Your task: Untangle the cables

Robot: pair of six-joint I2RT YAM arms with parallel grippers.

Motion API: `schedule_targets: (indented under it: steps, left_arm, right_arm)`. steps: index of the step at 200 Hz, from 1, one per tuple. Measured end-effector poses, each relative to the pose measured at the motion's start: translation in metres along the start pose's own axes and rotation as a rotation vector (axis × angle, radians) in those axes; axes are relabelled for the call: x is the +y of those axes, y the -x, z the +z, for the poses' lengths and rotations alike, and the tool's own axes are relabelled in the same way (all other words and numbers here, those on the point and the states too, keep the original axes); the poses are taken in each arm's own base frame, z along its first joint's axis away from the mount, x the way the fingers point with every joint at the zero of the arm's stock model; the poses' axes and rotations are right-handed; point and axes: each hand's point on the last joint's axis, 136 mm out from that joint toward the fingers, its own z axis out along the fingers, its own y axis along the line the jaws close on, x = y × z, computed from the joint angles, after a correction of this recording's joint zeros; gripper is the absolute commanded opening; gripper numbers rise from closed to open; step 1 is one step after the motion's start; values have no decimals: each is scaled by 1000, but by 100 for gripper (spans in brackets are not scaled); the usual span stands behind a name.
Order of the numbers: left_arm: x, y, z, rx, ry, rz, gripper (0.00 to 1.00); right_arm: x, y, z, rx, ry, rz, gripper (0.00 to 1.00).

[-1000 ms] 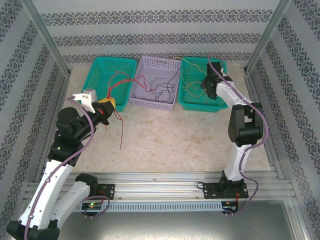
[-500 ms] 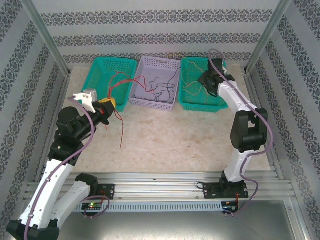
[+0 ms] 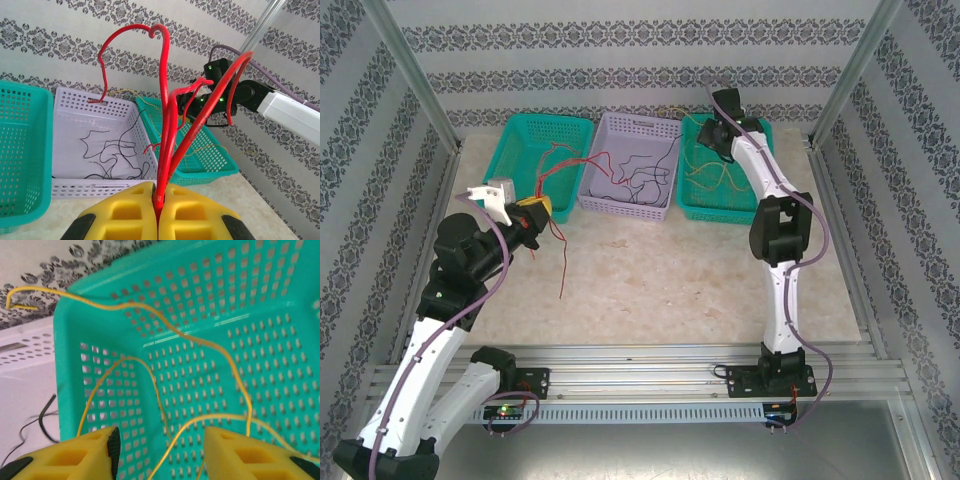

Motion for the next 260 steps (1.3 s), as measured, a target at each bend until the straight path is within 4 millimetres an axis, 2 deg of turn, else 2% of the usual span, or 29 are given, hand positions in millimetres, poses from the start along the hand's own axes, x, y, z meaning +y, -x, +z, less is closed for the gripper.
schedule_targets:
  steps: [41,62,79,131,158,179,213,223,242,260]
  left_arm:
    - [1,-1,1,4,1,-1,0]
    - [2,-3,3,12,4,-4,0]
    - [3,-3,4,15,6,-5,0]
    - [5,-6,7,25,10,-9,0]
    - [6,-7,8,29,11,-10,0]
    - [6,-7,9,31,12,-11,0]
    - [6,-7,9,33,13,-12,0]
    - [6,-7,9,33,13,-12,0]
    - [6,-7,9,33,13,-12,0]
    - [6,-7,9,33,13,-12,0]
  right_arm:
    - [-7,29,-11,-86,-90,-135,51]
    - [-14,36,-10,-103,-126,-177,51]
    - [-22,31,0,-84,-148,-203,51]
    - [-51,-5,46,39,-196,-242,50]
    - [-62,-14,55,77,-210,-240,41]
    - [-67,-17,56,95,-214,-233,21]
    - [-75,-16,56,105,-225,-233,4]
    - [-78,-16,56,110,-227,-232,0]
    - [-83,-20,59,122,-227,-222,0]
    - [-91,-36,64,162,-237,-224,0]
